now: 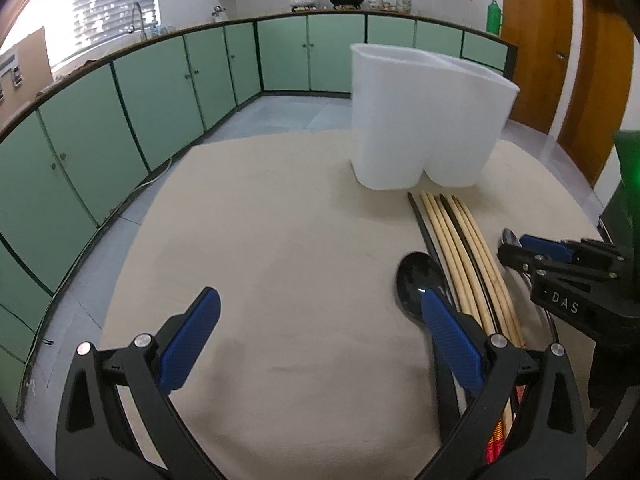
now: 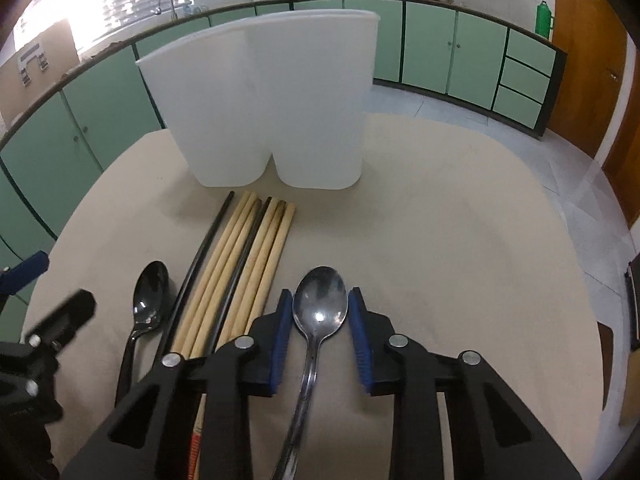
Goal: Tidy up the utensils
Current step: 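Grasp the metal spoon with the right tool while the left tool grasps the black spoon, then lift both spoons into the white holder and open both tools, then withdraw both tools from the holder back toward the chopsticks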
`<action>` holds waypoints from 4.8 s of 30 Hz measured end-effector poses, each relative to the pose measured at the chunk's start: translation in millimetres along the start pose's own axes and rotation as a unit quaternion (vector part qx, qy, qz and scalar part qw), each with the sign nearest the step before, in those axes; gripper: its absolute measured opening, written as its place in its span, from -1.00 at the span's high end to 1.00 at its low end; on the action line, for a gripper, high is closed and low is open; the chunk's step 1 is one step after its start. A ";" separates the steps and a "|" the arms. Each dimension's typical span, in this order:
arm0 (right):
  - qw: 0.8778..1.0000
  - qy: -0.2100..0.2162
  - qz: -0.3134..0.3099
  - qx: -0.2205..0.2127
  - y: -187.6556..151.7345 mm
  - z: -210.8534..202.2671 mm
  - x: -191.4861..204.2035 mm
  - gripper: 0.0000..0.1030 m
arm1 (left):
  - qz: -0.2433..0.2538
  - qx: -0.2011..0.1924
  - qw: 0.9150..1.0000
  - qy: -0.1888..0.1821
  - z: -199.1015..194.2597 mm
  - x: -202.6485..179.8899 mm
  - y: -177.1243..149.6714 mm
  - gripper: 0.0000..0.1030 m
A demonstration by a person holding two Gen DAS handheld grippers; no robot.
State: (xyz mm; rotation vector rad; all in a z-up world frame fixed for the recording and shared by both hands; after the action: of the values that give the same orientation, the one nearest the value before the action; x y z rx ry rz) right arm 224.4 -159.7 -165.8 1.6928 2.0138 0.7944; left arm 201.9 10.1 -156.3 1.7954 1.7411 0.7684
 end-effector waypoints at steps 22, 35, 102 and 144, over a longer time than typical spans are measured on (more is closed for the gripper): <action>1.000 0.012 0.016 -0.002 0.7 -5.9 -20.1 0.45 | 0.037 0.065 0.997 -0.006 38.3 -25.1 -3.5 -0.91; 1.000 0.003 0.009 -0.002 -1.0 2.6 -7.9 0.44 | 0.016 0.062 0.998 -0.016 39.3 -19.1 8.7 -0.89; 0.960 0.012 -0.005 -0.280 195.6 -42.3 -24.1 0.45 | 0.045 -0.286 0.956 -0.036 38.9 -65.9 198.4 0.30; 0.999 0.015 0.018 -0.043 -107.4 -105.9 30.6 -0.26 | -0.017 0.043 0.998 -0.035 -53.1 -18.8 -88.5 -0.45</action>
State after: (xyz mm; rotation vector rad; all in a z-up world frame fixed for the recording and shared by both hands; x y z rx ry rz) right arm 71.1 -159.6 -152.3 1.6838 1.9447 0.9094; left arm 101.6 -6.3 -182.3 1.8213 1.7771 0.6182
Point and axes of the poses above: each gripper's, at about its wrist camera, not at the fingertips, and z roughly the way its jaws point, x to its left, y to its top, the point moved 1 cm from there along z, roughly the way its jaws point, and after that the axes turned 2 degrees about -x, right-handed, at the moved point
